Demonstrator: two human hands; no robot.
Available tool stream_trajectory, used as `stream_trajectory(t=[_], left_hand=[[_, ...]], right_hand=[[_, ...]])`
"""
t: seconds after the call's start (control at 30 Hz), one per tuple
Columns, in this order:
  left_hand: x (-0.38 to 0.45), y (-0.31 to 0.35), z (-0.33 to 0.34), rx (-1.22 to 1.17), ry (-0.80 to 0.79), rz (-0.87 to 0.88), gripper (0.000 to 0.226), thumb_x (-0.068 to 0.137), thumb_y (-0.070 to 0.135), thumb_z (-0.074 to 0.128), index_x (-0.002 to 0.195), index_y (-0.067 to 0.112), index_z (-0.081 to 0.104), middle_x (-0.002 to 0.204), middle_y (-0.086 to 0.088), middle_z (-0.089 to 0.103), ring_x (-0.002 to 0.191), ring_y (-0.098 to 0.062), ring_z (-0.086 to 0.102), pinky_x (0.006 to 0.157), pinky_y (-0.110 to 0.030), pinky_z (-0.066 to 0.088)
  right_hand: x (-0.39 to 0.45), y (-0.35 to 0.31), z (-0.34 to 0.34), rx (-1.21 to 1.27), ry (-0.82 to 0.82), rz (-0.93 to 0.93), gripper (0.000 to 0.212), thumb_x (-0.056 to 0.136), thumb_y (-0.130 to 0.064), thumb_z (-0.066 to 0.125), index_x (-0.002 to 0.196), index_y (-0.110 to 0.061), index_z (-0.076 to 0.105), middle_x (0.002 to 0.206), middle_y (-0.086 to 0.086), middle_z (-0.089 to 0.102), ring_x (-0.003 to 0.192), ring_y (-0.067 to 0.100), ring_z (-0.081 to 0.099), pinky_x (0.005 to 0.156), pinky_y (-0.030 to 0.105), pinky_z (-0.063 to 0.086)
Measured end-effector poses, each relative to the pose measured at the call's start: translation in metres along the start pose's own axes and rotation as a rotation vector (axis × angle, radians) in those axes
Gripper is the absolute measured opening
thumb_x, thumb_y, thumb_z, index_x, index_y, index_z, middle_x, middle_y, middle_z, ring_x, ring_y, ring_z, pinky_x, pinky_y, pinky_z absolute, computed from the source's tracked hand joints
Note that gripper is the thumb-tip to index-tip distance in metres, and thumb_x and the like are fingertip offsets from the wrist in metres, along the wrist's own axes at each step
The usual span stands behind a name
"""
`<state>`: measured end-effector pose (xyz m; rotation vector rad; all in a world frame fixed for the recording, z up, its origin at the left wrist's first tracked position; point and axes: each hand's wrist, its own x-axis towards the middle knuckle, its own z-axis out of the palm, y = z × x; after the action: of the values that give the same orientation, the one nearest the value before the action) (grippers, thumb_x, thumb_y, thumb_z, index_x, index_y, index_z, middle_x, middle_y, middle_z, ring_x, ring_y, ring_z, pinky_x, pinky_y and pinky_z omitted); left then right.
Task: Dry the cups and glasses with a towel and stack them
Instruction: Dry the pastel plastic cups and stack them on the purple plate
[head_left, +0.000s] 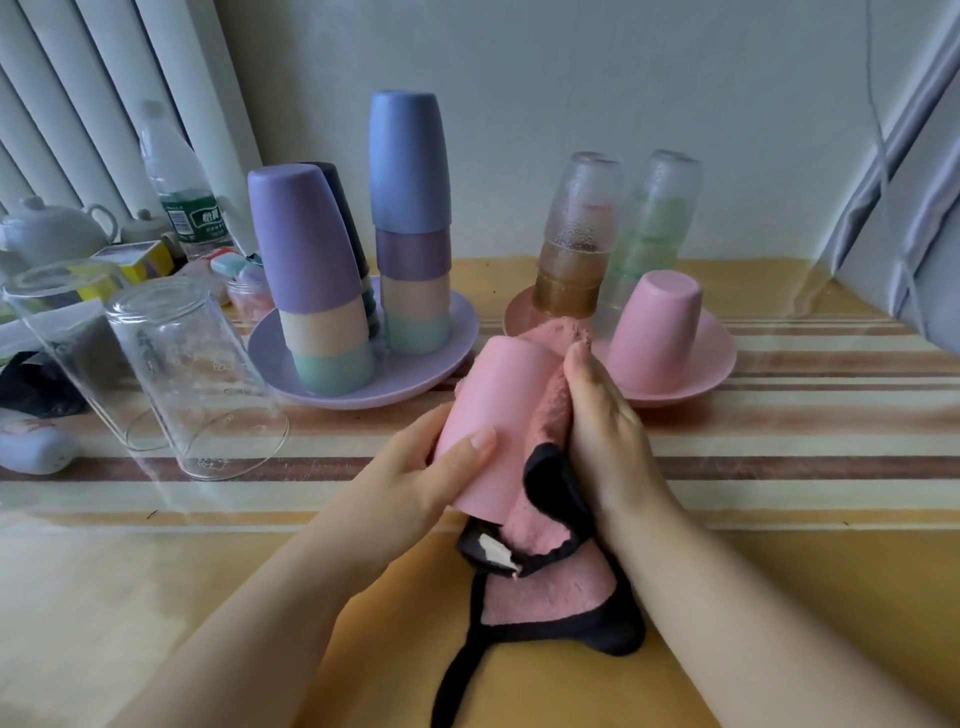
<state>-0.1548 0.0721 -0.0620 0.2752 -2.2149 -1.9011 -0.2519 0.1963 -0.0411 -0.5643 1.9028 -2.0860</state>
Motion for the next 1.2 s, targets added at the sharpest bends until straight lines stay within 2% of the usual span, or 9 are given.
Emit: stream_trajectory(t=[0.1, 0.23, 0.4, 0.53, 0.7, 0.93, 1.0, 1.1, 1.2], left_hand=[[-0.002, -0.001, 0.004, -0.190, 0.012, -0.022, 0.029, 0.076, 0.050, 0.058, 0.101, 0.042, 0.070, 0.095, 0.012, 0.074, 0.086, -0.003, 0.067, 0.074, -0.021, 0.053], [0.002, 0.002, 0.001, -0.283, 0.088, -0.012, 0.036, 0.076, 0.046, 0.058, 0.105, 0.028, 0.068, 0.098, 0.008, 0.075, 0.089, -0.006, 0.068, 0.079, -0.026, 0.051], [0.004, 0.003, -0.014, -0.282, 0.152, 0.050, 0.061, 0.068, 0.059, 0.066, 0.116, 0.022, 0.067, 0.122, -0.005, 0.067, 0.114, -0.020, 0.062, 0.099, -0.038, 0.046], [0.016, -0.017, -0.040, 0.077, 0.230, 0.109, 0.068, 0.065, 0.084, 0.050, 0.106, 0.031, 0.065, 0.104, 0.010, 0.057, 0.090, -0.005, 0.058, 0.091, -0.034, 0.052], [0.009, -0.007, -0.019, 0.242, 0.537, 0.303, 0.048, 0.078, 0.068, 0.052, 0.114, 0.037, 0.059, 0.104, 0.001, 0.063, 0.094, 0.000, 0.061, 0.081, -0.017, 0.048], [0.005, 0.002, -0.014, 0.094, 0.415, 0.102, 0.050, 0.067, 0.068, 0.060, 0.106, 0.037, 0.058, 0.095, 0.018, 0.069, 0.087, 0.004, 0.064, 0.074, -0.026, 0.053], [0.004, 0.004, -0.011, 0.058, 0.303, 0.049, 0.039, 0.074, 0.061, 0.059, 0.103, 0.034, 0.061, 0.092, 0.019, 0.071, 0.083, 0.001, 0.066, 0.072, -0.024, 0.052], [0.000, 0.009, -0.005, 0.006, 0.146, 0.013, 0.031, 0.082, 0.060, 0.059, 0.102, 0.036, 0.063, 0.097, 0.017, 0.072, 0.086, 0.001, 0.067, 0.074, -0.017, 0.053], [-0.004, 0.011, -0.003, -0.130, 0.055, -0.046, 0.030, 0.078, 0.055, 0.058, 0.099, 0.037, 0.069, 0.100, 0.011, 0.074, 0.090, -0.004, 0.068, 0.076, -0.022, 0.054]], right_hand=[[-0.001, 0.000, 0.002, 0.115, 0.006, 0.064, 0.049, 0.092, -0.050, 0.046, 0.121, -0.014, 0.061, 0.127, -0.002, 0.061, 0.121, 0.012, 0.054, 0.111, 0.037, 0.036], [-0.009, 0.009, 0.009, 0.111, -0.079, 0.156, 0.046, 0.095, -0.050, 0.039, 0.124, -0.021, 0.059, 0.128, -0.002, 0.060, 0.118, 0.012, 0.056, 0.108, 0.036, 0.039], [-0.016, 0.022, 0.025, -0.129, -0.219, 0.133, 0.091, 0.069, -0.084, 0.028, 0.142, -0.031, 0.040, 0.147, -0.014, 0.041, 0.138, 0.004, 0.031, 0.118, 0.035, 0.020], [-0.018, 0.013, 0.018, -0.141, -0.215, 0.050, 0.051, 0.095, -0.054, 0.025, 0.140, -0.034, 0.038, 0.143, -0.027, 0.035, 0.133, -0.011, 0.027, 0.116, 0.016, 0.016], [-0.016, 0.008, 0.012, -0.173, -0.177, -0.061, 0.020, 0.100, -0.032, 0.031, 0.109, -0.042, 0.047, 0.102, -0.040, 0.041, 0.088, -0.039, 0.037, 0.070, -0.014, 0.021], [-0.024, 0.025, 0.029, -0.365, -0.287, -0.151, 0.063, 0.088, -0.064, 0.024, 0.146, -0.041, 0.016, 0.136, -0.035, 0.021, 0.135, -0.014, 0.017, 0.111, 0.013, 0.013], [-0.021, 0.020, 0.025, -0.288, -0.254, -0.112, 0.068, 0.082, -0.065, 0.024, 0.144, -0.043, 0.012, 0.137, -0.036, 0.015, 0.123, -0.030, 0.012, 0.104, 0.001, 0.012], [-0.013, 0.011, 0.012, -0.127, -0.198, -0.101, 0.047, 0.089, -0.048, 0.028, 0.135, -0.040, 0.026, 0.129, -0.039, 0.028, 0.104, -0.041, 0.023, 0.090, -0.010, 0.018], [-0.006, 0.008, 0.006, -0.069, -0.146, -0.052, 0.052, 0.089, -0.061, 0.041, 0.131, -0.031, 0.050, 0.133, -0.023, 0.049, 0.122, -0.015, 0.043, 0.109, 0.014, 0.030]])
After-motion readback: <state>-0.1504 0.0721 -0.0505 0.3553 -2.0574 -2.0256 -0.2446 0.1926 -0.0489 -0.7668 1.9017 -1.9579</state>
